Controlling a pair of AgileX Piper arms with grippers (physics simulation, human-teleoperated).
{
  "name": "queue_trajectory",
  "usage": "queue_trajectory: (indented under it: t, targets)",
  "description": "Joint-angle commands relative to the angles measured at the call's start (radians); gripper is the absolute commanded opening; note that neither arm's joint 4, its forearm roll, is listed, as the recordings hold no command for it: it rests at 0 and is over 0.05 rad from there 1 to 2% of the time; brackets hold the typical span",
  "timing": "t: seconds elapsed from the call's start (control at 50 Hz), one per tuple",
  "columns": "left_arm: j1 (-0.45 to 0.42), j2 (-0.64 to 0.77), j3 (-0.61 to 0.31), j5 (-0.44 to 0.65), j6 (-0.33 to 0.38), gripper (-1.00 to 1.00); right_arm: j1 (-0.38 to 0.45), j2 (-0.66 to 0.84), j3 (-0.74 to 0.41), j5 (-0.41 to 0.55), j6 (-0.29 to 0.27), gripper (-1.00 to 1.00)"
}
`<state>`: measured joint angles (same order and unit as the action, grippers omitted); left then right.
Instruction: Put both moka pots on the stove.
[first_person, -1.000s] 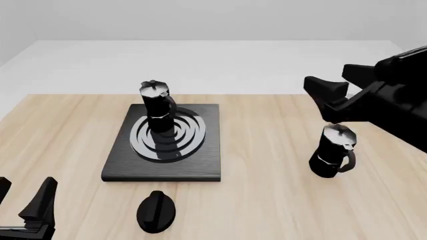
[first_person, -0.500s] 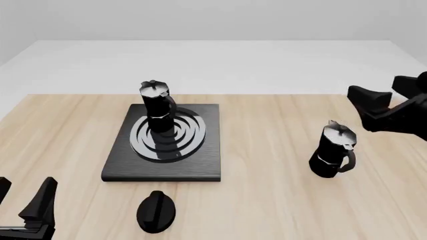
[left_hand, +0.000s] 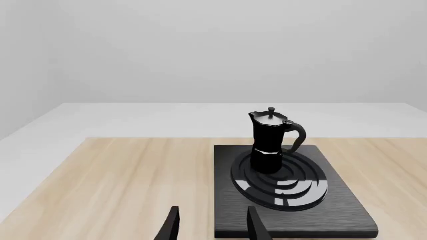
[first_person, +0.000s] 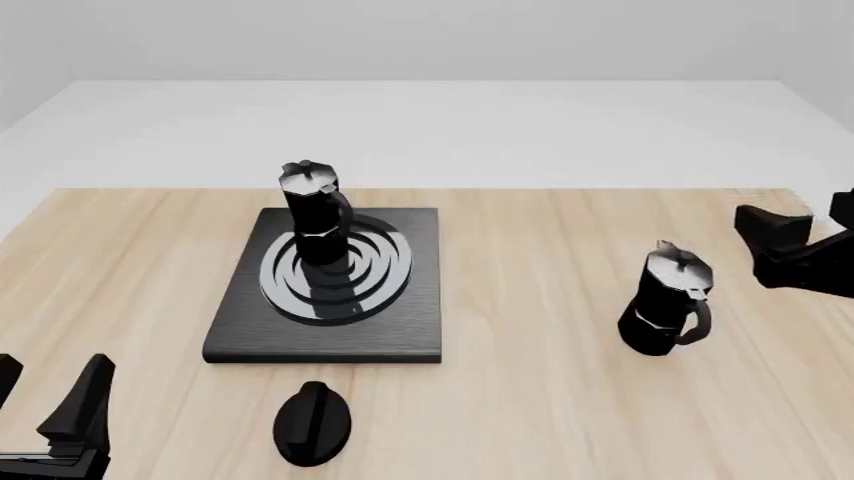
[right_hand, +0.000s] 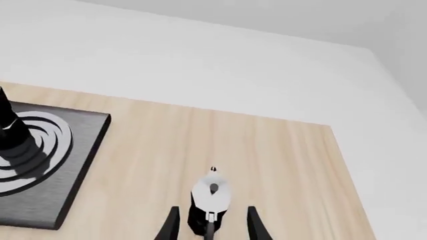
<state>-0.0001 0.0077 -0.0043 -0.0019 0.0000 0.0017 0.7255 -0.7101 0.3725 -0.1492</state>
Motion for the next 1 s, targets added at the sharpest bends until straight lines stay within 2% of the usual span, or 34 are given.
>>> queue_trajectory:
  t: [0.02,0.5,0.84,1.0]
  targets:
    - [0.000,0.000,0.000,0.000,0.000,1.00,-0.049,0.025,0.045,-0.012,-0.009,1.00]
    - [0.000,0.000,0.000,0.000,0.000,1.00,-0.066,0.160,0.111,-0.145,0.028,1.00]
    - [0.000,0.000,0.000,0.000,0.000,1.00,-0.042,0.285,0.139,-0.256,0.022,1.00]
    - [0.000,0.000,0.000,0.000,0.000,1.00,-0.041,0.300,0.151,-0.269,0.021,1.00]
